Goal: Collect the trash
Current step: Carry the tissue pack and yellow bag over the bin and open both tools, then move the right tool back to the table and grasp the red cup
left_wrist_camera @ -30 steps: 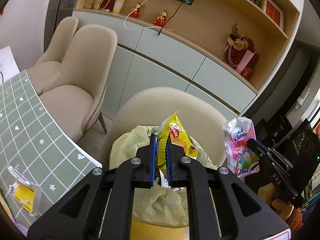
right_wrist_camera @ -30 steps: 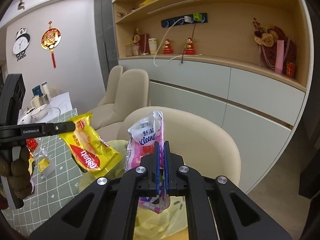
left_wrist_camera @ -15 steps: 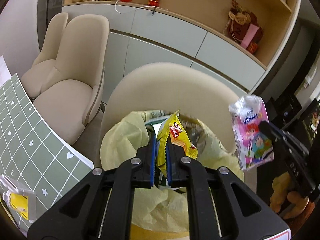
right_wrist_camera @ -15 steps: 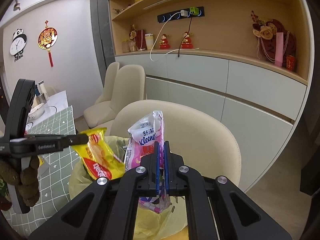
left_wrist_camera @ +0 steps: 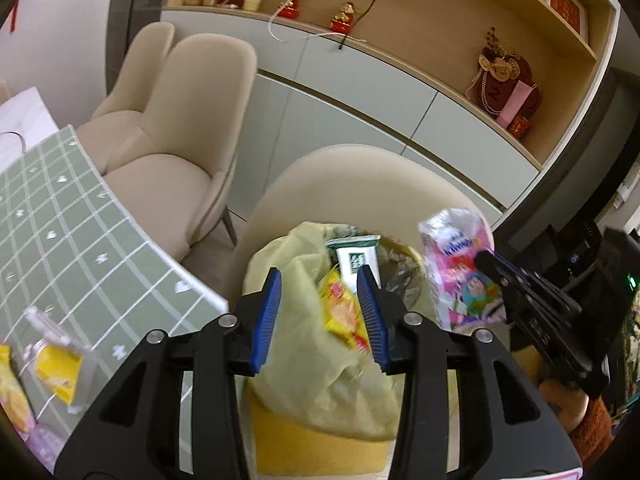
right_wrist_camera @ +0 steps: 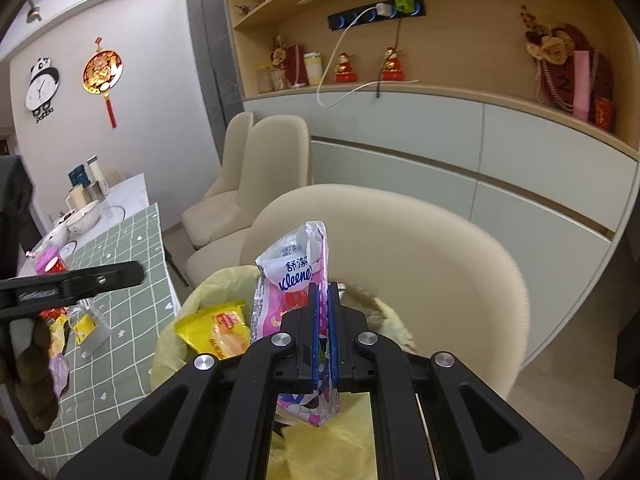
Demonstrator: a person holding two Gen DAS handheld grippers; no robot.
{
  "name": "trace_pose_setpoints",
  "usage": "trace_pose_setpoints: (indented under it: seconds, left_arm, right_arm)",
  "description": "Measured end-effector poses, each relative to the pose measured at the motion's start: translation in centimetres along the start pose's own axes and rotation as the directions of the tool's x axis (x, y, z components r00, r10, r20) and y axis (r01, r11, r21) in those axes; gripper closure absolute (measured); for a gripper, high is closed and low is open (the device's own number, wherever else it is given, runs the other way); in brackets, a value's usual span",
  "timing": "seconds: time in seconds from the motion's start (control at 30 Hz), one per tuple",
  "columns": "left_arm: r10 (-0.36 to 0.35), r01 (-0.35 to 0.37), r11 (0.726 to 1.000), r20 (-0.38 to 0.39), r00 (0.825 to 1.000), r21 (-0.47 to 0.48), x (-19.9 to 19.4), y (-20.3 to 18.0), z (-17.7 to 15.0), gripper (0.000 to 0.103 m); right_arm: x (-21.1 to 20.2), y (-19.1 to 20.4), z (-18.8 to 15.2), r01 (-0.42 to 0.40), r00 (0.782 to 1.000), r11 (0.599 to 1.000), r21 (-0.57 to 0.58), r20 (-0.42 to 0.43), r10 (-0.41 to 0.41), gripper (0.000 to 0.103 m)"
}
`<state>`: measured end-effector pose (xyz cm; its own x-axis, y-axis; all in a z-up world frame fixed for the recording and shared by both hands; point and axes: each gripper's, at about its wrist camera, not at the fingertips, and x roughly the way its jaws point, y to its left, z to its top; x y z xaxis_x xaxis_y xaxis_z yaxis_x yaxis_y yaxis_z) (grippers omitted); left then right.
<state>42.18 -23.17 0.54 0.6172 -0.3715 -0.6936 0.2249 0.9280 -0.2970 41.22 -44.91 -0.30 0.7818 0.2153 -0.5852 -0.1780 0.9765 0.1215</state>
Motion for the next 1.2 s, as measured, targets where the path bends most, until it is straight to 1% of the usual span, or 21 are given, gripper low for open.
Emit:
trace_pose_setpoints:
  seconds: [0.1,0.3,0.47,0.5,0.53,0.57,0.6,0.8,0.97,1.07,1.13,1.2]
  left_arm:
    - [0.019,-0.019,1.0,0.01,1.0,0.008,-1.6,0.6,-1.2,0.062]
    - [0.052,-0.052,0.999,0.02,0.998,0.0,-4.2,1.8,-3.0,0.061]
    - [0.061,-0.059,0.997,0.03,0.998,-0.051,-6.0,3.5,-4.0,0.06]
    - [0.066,-0.064,0.996,0.031,0.997,-0.064,-6.3,4.0,-4.2,0.06]
    - [0.07,-0.067,0.995,0.033,0.997,-0.073,-6.7,4.3,-4.3,0.06]
    - [0.072,-0.069,0.995,0.035,0.997,-0.077,-6.9,4.5,-4.5,0.06]
    - [0.075,-0.072,0.994,0.039,0.996,-0.084,-7.3,4.8,-4.7,0.06]
    - [0.114,-0.107,0.987,0.052,0.992,-0.122,-9.5,7.7,-6.6,0.056]
    - [0.169,-0.157,0.971,0.05,0.984,-0.182,-11.7,11.7,-8.8,0.056]
    - [0.219,-0.203,0.955,0.053,0.974,-0.214,-13.5,14.4,-10.1,0.056]
    - [0.261,-0.24,0.94,0.056,0.964,-0.242,-15.1,16.5,-11.0,0.056]
    - [0.293,-0.268,0.924,0.055,0.955,-0.272,-16.3,18.7,-11.9,0.056]
  right_arm:
    - [0.9,1.2,-0.2,-0.016,1.0,1.0,-0.02,-0.019,0.016,0.097]
    - [2.6,2.8,-0.9,-0.032,0.997,0.998,-0.053,-0.069,0.029,0.097]
    - [3.0,3.2,-1.2,-0.041,0.995,0.998,-0.039,-0.091,0.038,0.095]
    - [2.9,3.2,-1.2,-0.041,0.995,0.998,-0.038,-0.088,0.038,0.093]
    - [2.7,3.3,-1.3,-0.038,0.996,0.999,-0.039,-0.082,0.034,0.084]
    - [2.3,3.4,-1.4,-0.035,0.997,0.999,-0.041,-0.07,0.032,0.073]
    - [2.0,3.4,-1.5,-0.037,0.997,0.998,-0.042,-0.063,0.034,0.07]
    - [0.0,5.0,-1.9,-0.015,0.999,0.997,-0.08,-0.029,0.013,0.069]
    - [-1.4,7.6,-2.1,-0.035,0.999,0.996,-0.084,-0.015,0.034,0.069]
    - [-2.3,10.2,-2.4,-0.075,0.997,0.993,-0.091,-0.002,0.076,0.069]
    - [-2.7,11.9,-2.9,-0.099,0.995,0.991,-0.09,0.005,0.099,0.069]
    - [-2.9,13.7,-3.6,-0.141,0.99,0.987,-0.079,0.009,0.142,0.067]
